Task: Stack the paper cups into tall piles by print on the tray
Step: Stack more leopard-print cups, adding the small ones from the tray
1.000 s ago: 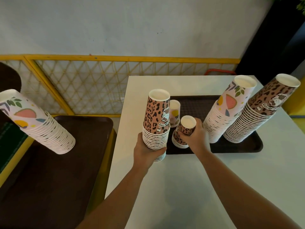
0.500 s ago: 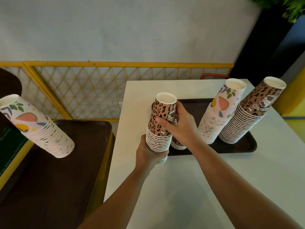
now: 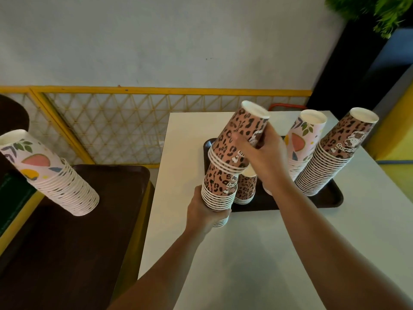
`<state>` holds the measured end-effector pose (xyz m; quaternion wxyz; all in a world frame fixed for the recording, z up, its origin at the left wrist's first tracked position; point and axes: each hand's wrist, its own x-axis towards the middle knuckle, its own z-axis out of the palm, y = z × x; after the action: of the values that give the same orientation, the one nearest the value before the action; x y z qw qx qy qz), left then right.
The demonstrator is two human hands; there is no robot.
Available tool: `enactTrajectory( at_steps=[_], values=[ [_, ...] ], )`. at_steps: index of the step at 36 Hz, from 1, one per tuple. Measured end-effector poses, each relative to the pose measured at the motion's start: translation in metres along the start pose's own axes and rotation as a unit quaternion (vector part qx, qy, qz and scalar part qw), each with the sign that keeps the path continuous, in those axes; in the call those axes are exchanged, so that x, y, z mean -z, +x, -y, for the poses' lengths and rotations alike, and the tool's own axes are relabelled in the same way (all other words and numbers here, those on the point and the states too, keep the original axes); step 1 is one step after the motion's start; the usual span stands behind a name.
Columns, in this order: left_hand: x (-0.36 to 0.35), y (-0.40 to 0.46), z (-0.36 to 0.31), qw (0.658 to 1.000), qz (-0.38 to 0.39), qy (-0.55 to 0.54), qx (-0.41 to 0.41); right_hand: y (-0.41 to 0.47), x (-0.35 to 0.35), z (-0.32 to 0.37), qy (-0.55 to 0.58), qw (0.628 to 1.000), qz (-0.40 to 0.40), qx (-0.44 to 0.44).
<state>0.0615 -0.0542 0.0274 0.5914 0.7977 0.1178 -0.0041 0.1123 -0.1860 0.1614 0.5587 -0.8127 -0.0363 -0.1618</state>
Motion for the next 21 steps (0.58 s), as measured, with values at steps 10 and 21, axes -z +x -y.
enactTrajectory(
  at_steps=[10, 21],
  values=[
    [0.008, 0.006, 0.01, 0.999, -0.035, -0.018, 0.026, 0.023, 0.014, -0.017, -0.02, 0.985, -0.169, 0.033],
    [0.01, 0.01, 0.01, 0.995, -0.028, -0.085, 0.035, -0.008, -0.008, -0.103, -0.129, 0.989, -0.061, -0.034]
  ],
)
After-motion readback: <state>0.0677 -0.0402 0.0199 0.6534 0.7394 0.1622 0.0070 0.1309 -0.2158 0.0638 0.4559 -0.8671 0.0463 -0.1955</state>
